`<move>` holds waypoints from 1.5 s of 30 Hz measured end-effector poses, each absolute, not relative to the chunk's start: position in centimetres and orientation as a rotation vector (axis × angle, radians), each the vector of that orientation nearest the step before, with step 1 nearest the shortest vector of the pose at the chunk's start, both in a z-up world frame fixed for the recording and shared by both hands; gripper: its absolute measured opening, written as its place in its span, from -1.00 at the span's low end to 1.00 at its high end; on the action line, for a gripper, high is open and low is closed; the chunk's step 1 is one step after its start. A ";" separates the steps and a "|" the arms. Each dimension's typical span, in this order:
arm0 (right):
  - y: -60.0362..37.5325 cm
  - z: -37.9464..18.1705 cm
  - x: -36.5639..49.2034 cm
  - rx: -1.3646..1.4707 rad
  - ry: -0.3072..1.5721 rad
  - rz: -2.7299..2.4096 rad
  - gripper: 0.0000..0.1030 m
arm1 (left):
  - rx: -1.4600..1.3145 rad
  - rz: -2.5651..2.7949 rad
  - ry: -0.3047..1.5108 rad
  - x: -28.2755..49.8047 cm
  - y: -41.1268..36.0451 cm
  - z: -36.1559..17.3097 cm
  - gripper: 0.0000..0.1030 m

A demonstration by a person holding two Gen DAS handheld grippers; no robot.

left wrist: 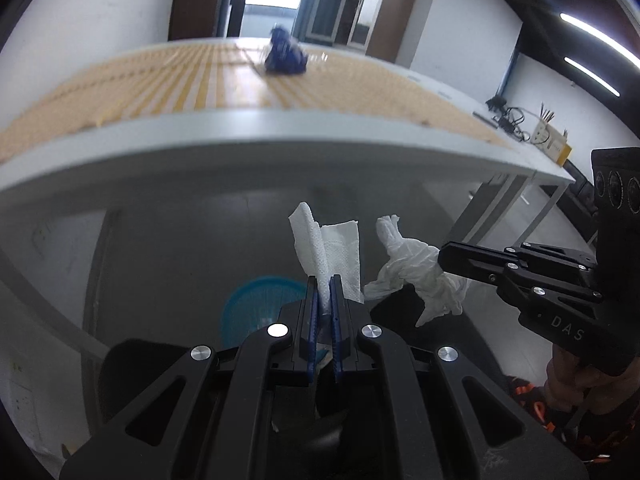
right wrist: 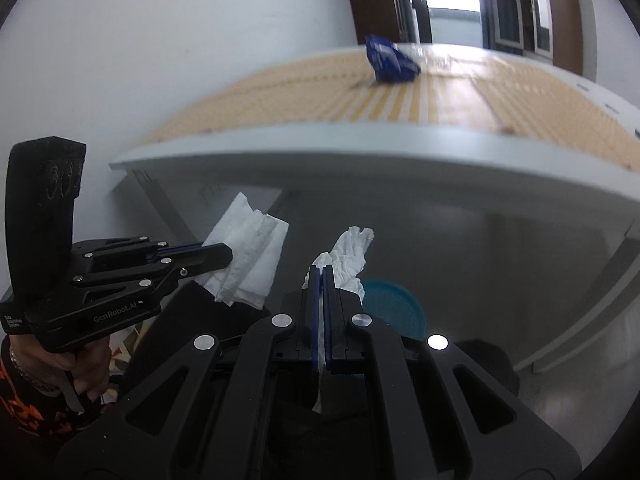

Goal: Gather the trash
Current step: 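Lift the napkins and tissue and carry both tools over the basket, then open the left tool over the basket while the right tool releases the tissue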

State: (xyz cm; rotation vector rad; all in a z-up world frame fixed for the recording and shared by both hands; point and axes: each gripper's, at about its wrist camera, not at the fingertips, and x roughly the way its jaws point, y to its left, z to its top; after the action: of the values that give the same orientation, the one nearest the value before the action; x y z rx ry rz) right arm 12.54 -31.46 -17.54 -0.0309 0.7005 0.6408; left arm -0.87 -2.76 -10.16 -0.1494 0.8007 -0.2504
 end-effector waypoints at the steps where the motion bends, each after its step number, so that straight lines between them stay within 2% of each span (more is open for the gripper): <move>1: -31.2 -18.4 13.0 -0.032 0.719 0.635 -0.97 | -0.153 -0.248 0.814 -0.5 -2.7 -11.0 -0.90; 11: -28.8 -28.2 19.9 -0.057 0.946 0.564 -0.97 | -0.214 -0.203 1.008 5.0 -1.4 -22.0 -0.90; 21: -27.6 -36.2 27.4 0.008 1.154 0.520 -0.97 | -0.372 -0.187 1.110 11.1 1.4 -29.8 -0.90; 36: -25.5 -46.3 35.0 0.067 1.370 0.413 -0.97 | -0.386 -0.120 1.316 19.2 1.5 -37.5 -0.90; 45: -25.3 -49.4 37.7 0.104 1.463 0.375 -0.91 | -0.382 -0.119 1.394 21.3 1.3 -40.4 -0.89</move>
State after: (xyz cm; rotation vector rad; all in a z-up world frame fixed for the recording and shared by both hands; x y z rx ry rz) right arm 37.66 -25.29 -49.36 0.1044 1.4633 0.3752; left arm 21.30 1.29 -40.44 -0.3818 1.3936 -0.1192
